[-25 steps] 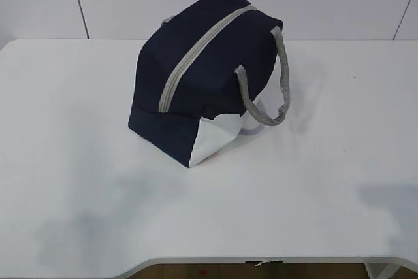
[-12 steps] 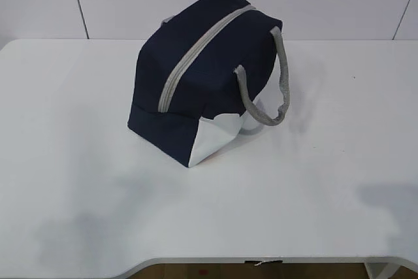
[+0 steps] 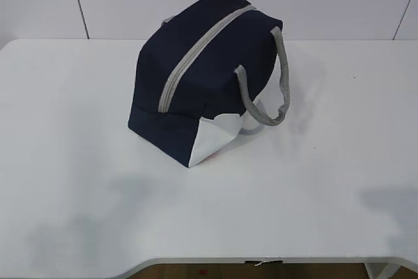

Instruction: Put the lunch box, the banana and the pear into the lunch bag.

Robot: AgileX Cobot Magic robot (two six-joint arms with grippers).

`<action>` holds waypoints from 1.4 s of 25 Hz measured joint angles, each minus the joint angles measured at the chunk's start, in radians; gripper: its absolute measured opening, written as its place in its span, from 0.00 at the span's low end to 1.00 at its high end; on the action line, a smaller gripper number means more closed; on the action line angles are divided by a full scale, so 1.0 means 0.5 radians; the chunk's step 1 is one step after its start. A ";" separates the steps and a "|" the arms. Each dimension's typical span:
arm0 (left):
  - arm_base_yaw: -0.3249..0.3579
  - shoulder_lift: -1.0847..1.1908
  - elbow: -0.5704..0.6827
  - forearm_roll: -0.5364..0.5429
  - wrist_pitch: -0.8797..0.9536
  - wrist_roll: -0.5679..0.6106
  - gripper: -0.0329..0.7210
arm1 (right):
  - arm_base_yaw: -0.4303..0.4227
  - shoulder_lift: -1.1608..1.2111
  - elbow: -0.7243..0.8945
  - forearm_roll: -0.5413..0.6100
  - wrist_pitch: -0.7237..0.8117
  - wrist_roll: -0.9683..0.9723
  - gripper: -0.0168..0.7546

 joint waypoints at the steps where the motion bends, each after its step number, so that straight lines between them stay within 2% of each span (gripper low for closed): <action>1: 0.065 -0.022 0.000 0.000 0.000 0.000 0.54 | 0.000 -0.046 0.000 -0.013 0.000 0.000 0.56; 4: 0.283 -0.117 0.000 0.000 0.004 0.000 0.54 | 0.000 -0.185 0.000 -0.013 0.000 0.000 0.56; 7: 0.414 -0.254 0.000 0.000 0.007 0.000 0.54 | 0.000 -0.318 0.000 -0.013 0.000 0.000 0.56; 9: 0.450 -0.341 0.000 0.000 0.007 0.000 0.54 | 0.000 -0.397 0.000 -0.013 0.000 0.000 0.56; 35: 0.462 -0.372 0.000 0.000 0.019 0.000 0.54 | 0.000 -0.423 0.000 -0.013 0.007 0.000 0.57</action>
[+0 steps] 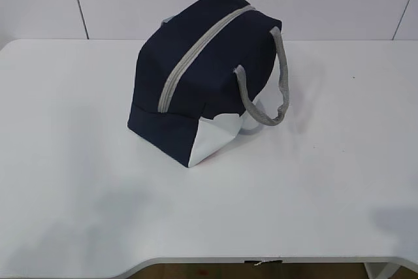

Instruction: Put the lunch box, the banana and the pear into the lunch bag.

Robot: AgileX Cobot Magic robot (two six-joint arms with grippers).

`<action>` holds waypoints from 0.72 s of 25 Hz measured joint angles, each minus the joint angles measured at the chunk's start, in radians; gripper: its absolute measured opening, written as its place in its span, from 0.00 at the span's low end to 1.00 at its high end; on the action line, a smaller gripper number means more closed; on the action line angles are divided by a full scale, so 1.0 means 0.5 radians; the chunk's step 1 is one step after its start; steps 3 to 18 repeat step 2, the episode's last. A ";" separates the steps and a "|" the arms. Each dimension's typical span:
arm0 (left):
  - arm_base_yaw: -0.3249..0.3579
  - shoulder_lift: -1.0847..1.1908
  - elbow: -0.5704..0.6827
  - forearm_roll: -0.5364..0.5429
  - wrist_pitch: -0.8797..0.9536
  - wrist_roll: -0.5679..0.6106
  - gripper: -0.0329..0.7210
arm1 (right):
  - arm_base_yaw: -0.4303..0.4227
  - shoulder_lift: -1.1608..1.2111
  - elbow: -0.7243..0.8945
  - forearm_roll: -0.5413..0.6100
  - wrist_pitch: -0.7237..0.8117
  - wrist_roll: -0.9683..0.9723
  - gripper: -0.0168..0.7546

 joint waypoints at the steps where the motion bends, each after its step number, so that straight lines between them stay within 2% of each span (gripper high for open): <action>1: 0.000 0.000 0.000 0.000 0.000 0.000 0.54 | 0.000 0.000 0.000 0.000 0.000 0.000 0.57; 18: 0.000 0.000 0.000 0.000 0.000 0.000 0.54 | 0.000 0.000 0.000 0.000 0.000 0.000 0.57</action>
